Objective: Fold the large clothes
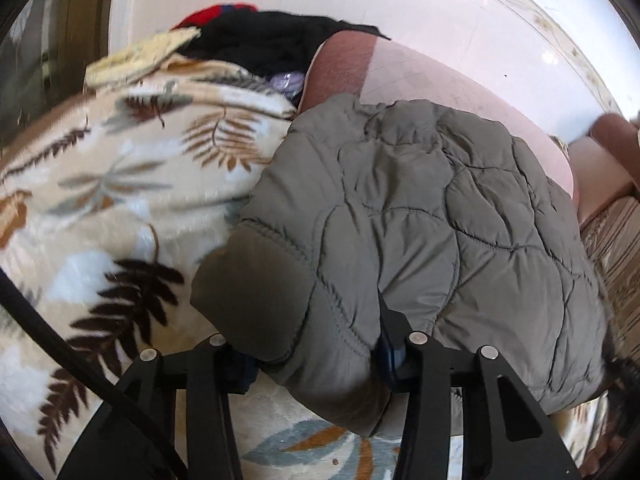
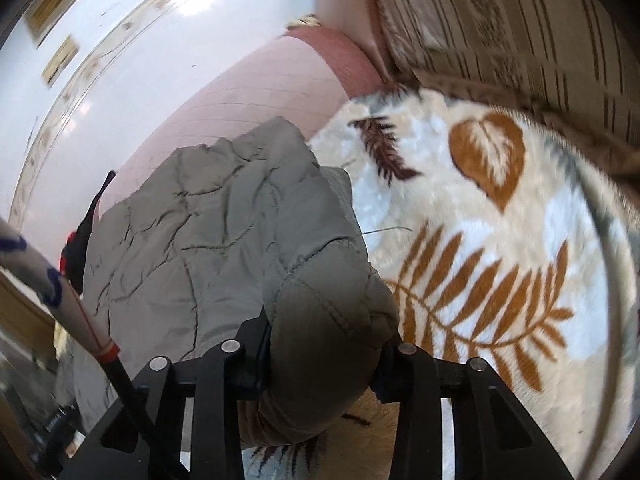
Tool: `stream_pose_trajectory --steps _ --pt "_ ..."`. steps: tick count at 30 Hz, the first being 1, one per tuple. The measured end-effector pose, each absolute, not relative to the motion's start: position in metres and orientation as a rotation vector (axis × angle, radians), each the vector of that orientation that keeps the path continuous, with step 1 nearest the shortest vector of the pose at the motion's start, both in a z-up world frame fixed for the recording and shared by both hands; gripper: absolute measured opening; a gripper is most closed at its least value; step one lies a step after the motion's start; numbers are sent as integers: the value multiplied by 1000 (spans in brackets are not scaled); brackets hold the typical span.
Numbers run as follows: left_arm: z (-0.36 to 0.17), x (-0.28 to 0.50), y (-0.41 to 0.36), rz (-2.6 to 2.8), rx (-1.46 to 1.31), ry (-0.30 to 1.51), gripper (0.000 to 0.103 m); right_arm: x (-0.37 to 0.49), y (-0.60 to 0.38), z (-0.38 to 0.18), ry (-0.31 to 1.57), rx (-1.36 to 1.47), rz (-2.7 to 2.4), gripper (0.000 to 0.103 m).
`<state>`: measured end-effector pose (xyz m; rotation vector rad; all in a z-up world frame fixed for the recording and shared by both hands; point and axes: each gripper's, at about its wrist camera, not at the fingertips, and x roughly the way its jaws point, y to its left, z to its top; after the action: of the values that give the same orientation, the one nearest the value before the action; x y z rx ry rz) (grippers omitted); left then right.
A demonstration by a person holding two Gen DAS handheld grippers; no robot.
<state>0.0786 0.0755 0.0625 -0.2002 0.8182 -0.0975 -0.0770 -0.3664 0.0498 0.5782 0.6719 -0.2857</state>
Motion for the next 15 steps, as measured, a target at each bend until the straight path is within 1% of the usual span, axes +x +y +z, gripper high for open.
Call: stream_pose_trajectory --steps 6,15 --pt "76 67 72 -93 -153 778 41 -80 -359 64 642 489 -276 35" --pt "102 40 76 -114 -159 735 40 -106 -350 93 600 460 -250 35"
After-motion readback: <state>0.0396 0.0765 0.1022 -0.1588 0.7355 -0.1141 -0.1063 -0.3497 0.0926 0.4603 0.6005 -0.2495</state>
